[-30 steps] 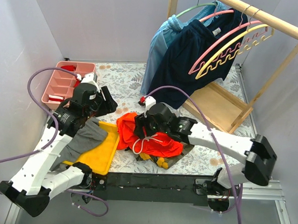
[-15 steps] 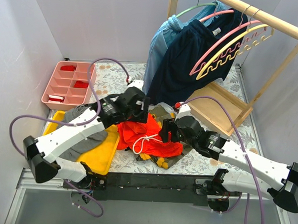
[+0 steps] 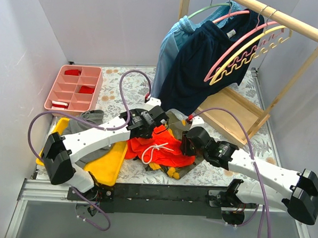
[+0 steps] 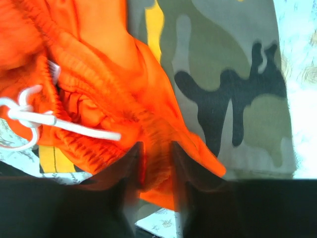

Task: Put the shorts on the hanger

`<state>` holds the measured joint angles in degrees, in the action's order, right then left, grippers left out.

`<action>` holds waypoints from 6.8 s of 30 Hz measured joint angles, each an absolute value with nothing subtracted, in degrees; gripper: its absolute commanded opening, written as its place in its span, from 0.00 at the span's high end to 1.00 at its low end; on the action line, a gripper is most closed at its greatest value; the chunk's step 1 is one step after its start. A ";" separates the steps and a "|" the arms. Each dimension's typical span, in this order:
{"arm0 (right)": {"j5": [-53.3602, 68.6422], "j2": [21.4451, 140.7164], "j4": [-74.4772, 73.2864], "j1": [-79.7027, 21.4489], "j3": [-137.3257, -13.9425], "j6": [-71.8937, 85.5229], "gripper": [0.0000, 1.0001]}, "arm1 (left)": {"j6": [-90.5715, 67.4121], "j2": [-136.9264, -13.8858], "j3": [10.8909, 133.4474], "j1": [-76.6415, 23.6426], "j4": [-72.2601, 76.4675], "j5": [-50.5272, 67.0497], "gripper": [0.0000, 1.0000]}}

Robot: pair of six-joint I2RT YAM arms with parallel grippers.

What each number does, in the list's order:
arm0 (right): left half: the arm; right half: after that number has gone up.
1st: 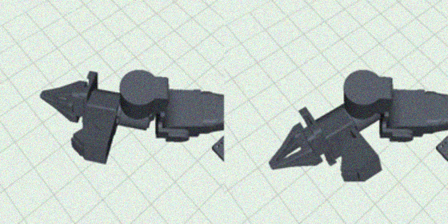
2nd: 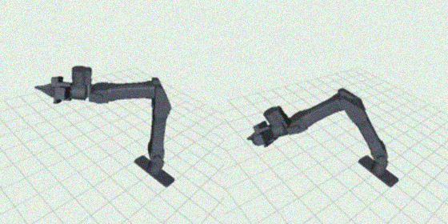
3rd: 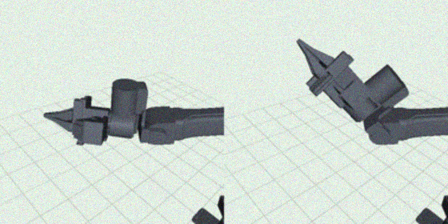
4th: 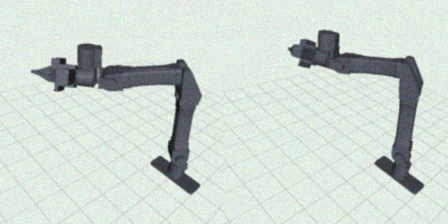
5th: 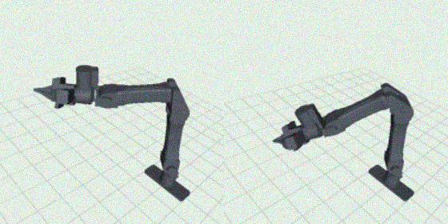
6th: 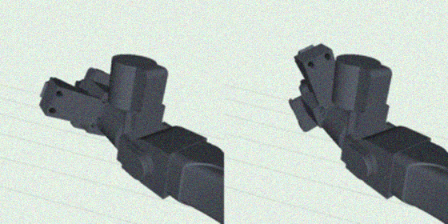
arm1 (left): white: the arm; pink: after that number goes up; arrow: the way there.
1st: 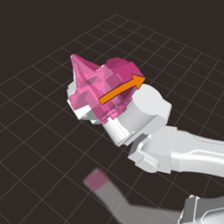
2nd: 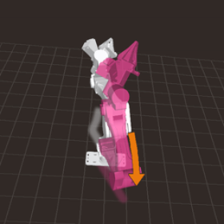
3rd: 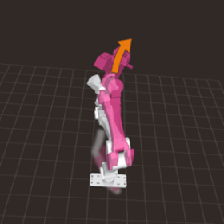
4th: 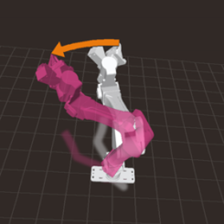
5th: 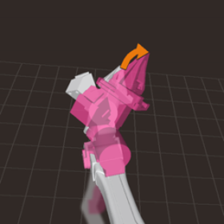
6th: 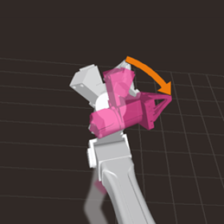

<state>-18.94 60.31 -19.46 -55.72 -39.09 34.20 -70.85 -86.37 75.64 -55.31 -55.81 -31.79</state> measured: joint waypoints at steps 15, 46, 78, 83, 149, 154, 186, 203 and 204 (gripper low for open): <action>-30.87 53.32 -27.44 -55.11 -50.28 30.98 0.99 | -75.85 -52.95 56.58 -36.40 -45.17 -23.42 1.00; -29.32 49.10 -15.25 -54.70 -32.82 31.53 0.99 | -99.85 -68.79 60.42 -58.59 -59.61 -28.84 0.54; -29.34 47.72 -16.99 -54.72 -33.06 31.59 0.99 | -99.74 -68.66 49.89 -54.11 -50.28 -26.55 0.99; -31.81 47.99 -20.49 -54.72 -37.08 30.98 0.99 | -96.68 -68.42 52.62 -54.13 -51.46 -25.65 1.00; -11.03 43.92 -25.63 -36.34 -43.29 30.28 0.33 | -49.95 -105.93 121.71 -46.61 -17.72 9.56 0.57; -12.51 40.88 -28.03 -36.34 -44.51 30.26 0.33 | -49.36 -110.61 123.20 -46.78 -17.37 10.52 0.57; -13.82 38.35 -31.66 -36.34 -46.41 31.14 0.32 | -42.85 -121.64 134.17 -47.88 -14.04 9.98 0.83; -14.57 38.33 -33.15 -36.34 -46.74 31.14 0.31 | -33.47 -121.80 134.17 -57.10 -11.29 4.67 1.00; -14.57 38.28 -33.17 -36.34 -46.74 31.14 0.30 | -33.36 -121.80 134.17 -57.30 -11.03 4.67 1.00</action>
<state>-14.57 38.28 -33.17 -36.34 -46.74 31.14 -33.36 -121.80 134.17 -57.30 -11.03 4.67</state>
